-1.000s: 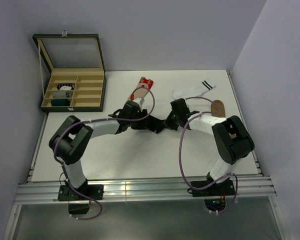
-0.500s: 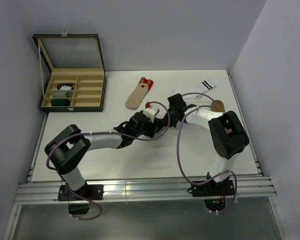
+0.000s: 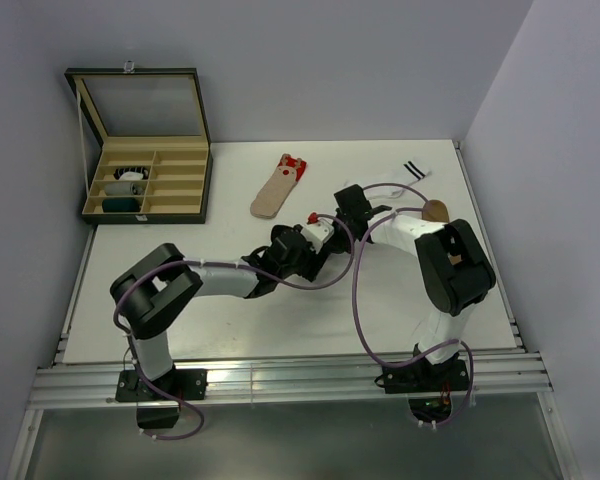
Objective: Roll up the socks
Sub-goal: Roll the sock at the center of the board.
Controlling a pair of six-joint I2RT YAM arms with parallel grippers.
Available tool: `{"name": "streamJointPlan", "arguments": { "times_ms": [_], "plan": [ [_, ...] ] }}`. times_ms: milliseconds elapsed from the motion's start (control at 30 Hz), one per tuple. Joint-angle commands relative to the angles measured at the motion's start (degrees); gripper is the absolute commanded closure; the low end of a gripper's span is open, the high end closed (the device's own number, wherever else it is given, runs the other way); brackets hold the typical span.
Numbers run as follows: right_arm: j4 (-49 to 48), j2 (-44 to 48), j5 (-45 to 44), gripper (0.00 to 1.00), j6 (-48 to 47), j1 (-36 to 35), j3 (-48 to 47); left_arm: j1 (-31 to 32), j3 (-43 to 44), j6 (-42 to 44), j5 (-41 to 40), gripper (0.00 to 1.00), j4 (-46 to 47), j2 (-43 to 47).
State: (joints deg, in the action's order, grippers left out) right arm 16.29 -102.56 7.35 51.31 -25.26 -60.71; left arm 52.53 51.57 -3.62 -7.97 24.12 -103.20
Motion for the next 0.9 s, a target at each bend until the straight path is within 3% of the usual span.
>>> {"name": "streamJointPlan", "arguments": {
  "times_ms": [0, 200, 300, 400, 433, 467, 533, 733, 867],
  "plan": [
    [3.7, -2.6, -0.6, 1.00, -1.3, -0.2, -0.4, 0.4, 2.5, 1.3, -0.8, 0.35, -1.2, -1.4],
    [3.6, -2.6, -0.1, 1.00, -1.2, -0.2, -0.9, 0.6, 3.8, 1.5, -4.1, 0.42, -5.3, -5.1],
    [3.4, -2.8, 0.2, 0.99, -1.1, -0.2, -0.9, 1.3, 5.2, 2.0, -5.5, 0.52, -7.2, -6.3],
    [3.1, -2.6, 0.7, 0.98, -1.0, -0.2, -0.8, 1.7, 6.4, 2.2, -6.1, 0.69, -8.4, -7.1],
    [3.0, -2.4, 0.7, 0.97, -1.1, -0.2, -0.7, 1.7, 6.3, 2.2, -6.0, 0.83, -8.2, -7.0],
    [2.9, -2.1, 0.6, 0.96, -1.1, -0.2, -0.7, 1.7, 6.2, 2.2, -6.0, 0.91, -8.1, -6.8],
    [2.7, -1.6, 0.3, 0.95, -1.2, -0.1, -0.6, 1.8, 5.8, 2.2, -6.0, 0.97, -8.0, -6.1],
    [2.3, -2.2, 1.7, 0.94, -0.9, -0.1, -0.7, 1.8, 5.2, 2.4, -4.9, 0.99, -7.7, -5.1],
    [1.9, -1.9, 1.8, 0.88, -1.1, -0.1, -0.4, 1.6, 4.9, 1.9, -3.5, 0.99, -7.3, -4.3]
  ]
}}
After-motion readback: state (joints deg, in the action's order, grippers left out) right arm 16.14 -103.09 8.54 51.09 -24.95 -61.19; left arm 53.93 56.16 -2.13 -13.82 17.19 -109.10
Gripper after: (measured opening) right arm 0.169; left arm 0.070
